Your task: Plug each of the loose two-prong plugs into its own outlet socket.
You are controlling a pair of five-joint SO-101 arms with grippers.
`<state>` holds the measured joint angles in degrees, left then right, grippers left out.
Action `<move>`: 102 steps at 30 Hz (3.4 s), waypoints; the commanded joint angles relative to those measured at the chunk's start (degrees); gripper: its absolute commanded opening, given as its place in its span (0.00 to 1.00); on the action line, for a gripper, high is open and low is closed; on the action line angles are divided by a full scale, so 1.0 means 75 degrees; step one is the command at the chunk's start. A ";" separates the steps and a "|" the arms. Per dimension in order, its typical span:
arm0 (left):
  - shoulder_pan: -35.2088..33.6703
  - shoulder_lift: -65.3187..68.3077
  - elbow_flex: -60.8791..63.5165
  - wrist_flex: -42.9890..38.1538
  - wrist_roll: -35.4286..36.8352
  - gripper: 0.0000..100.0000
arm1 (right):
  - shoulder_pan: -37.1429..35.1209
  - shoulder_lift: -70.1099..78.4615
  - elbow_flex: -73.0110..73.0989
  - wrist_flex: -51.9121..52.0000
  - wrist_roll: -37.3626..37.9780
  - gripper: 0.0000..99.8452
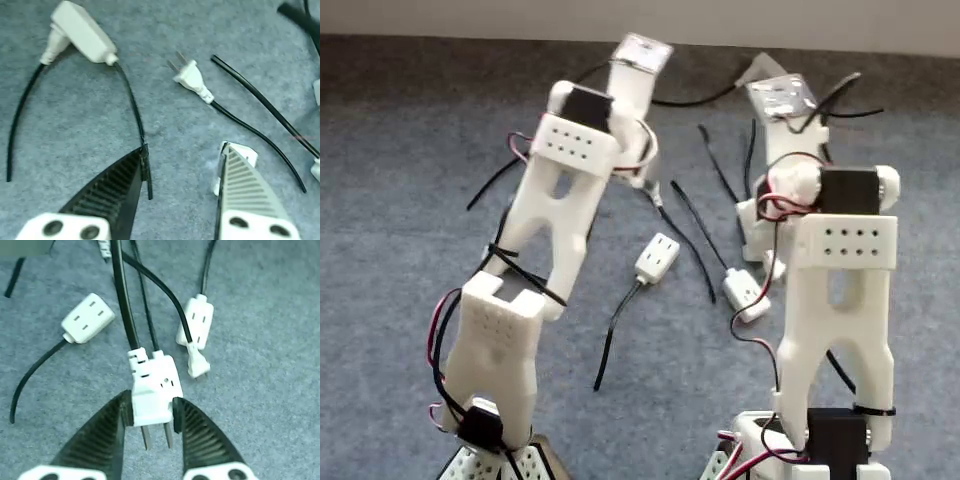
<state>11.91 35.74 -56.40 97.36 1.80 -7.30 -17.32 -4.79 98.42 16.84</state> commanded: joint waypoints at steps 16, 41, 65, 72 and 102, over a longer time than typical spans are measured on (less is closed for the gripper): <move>-0.7027 -0.0111 -0.1764 -0.0762 -0.1934 0.24 | -0.6441 0.1670 -0.0381 -0.0686 -0.0738 0.01; -0.8258 -0.0111 -0.1788 -0.1008 -0.3938 0.24 | -0.7027 0.6101 -0.5691 0.0358 -0.0738 0.18; -0.5949 -0.1506 -0.0779 0.0574 -0.6658 0.24 | -0.3100 0.0486 -0.3780 0.0358 -0.0715 0.18; -0.4788 -0.4753 0.3452 0.0539 -0.7818 0.24 | -0.2350 -0.1260 -0.1916 0.0346 0.0211 0.18; -0.2737 -1.7553 1.6475 -0.2508 -1.3269 0.20 | 0.1201 -0.8117 0.7344 0.0275 0.3938 0.18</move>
<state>-10.24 -87.60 63.08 77.41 -80.40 0.53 -74.46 42.86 98.86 44.79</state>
